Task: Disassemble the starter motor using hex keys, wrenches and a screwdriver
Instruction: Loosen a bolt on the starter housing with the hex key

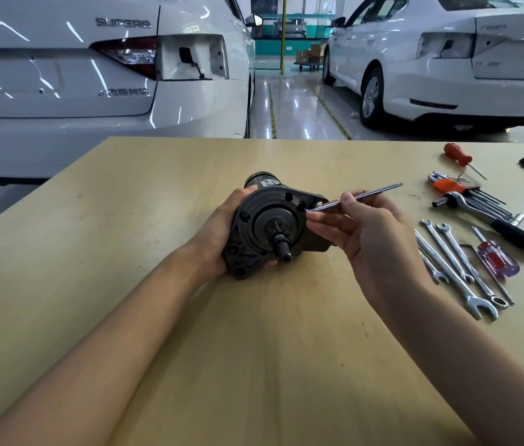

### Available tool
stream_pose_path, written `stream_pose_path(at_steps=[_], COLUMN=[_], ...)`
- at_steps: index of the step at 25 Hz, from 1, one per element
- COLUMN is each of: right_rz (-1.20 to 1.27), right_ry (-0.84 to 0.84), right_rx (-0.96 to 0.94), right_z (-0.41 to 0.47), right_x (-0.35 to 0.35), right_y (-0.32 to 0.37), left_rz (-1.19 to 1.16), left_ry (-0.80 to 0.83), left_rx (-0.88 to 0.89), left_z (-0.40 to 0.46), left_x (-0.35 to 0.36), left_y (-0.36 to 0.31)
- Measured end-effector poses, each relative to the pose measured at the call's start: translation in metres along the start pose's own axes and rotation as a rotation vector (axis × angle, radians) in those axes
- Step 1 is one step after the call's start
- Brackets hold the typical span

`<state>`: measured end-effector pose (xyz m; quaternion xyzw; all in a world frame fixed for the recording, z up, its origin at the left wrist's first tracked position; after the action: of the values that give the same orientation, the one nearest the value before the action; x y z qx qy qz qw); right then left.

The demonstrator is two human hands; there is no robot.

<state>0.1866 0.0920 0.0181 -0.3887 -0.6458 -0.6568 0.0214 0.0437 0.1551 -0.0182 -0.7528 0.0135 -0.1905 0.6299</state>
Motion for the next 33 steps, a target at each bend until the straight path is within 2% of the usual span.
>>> stream_pose_path(at_steps=[3,5,8,11,13,15,18,20,21,22,25,28,30,33], right_rz=[-0.057,-0.169,-0.474,-0.864,-1.077,-1.206,-1.229,-1.064,-0.92,-0.751,-0.257,-0.022,0.026,0.037], right_ry=[-0.001,0.027,0.101,0.287,0.506,0.668,0.663,0.535,0.436,0.33,0.06,-0.105,-0.113,-0.083], right_rx=[-0.09,-0.261,-0.714,-1.177,-1.282,-1.306,-1.321,-1.257,-1.167,-1.02,-0.382,0.05,0.15,0.128], right_z=[0.0,-0.003,-0.018,-0.044,-0.054,-0.06,-0.061,-0.059,-0.053,-0.043,-0.004,0.008,0.007,0.005], right_x=[-0.001,0.006,0.033,0.078,0.098,0.104,0.101,0.094,0.084,0.07,0.018,-0.008,-0.008,-0.005], right_y=[0.008,0.022,0.046,0.048,0.032,0.018,0.016,0.027,0.036,0.045,0.036,0.002,-0.009,-0.009], left_rz=[0.001,0.011,0.024,0.034,0.027,0.013,0.019,0.019,0.024,0.029,0.025,0.022,0.015,0.006], left_ry=[-0.011,-0.034,-0.066,-0.093,-0.106,-0.128,-0.11,-0.098,-0.094,-0.092,-0.08,-0.066,-0.065,-0.056], left_rx=[0.001,-0.017,-0.036,-0.035,-0.017,-0.022,-0.018,-0.012,-0.017,-0.023,-0.024,-0.032,-0.032,-0.026], left_z=[0.0,0.001,0.0,-0.001,-0.001,0.0,0.001,0.001,0.0,0.0,0.001,0.001,0.001,0.002], left_x=[-0.002,-0.004,-0.006,-0.008,-0.008,-0.009,-0.007,-0.007,-0.006,-0.006,-0.006,-0.005,-0.004,-0.004], left_y=[-0.001,0.001,0.002,0.002,0.0,0.001,0.001,0.001,0.001,0.001,0.001,0.001,0.002,0.001])
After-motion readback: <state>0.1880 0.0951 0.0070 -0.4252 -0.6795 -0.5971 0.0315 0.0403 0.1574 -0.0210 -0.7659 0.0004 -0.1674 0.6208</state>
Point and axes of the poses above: each hand's wrist, its own z-axis towards the middle knuckle, its own x-axis out of the palm, y = z × x, the point moved 9 cm from there along z, towards the middle knuckle, and after that the axes turned 15 degrees about -y, right-handed, at the moved point
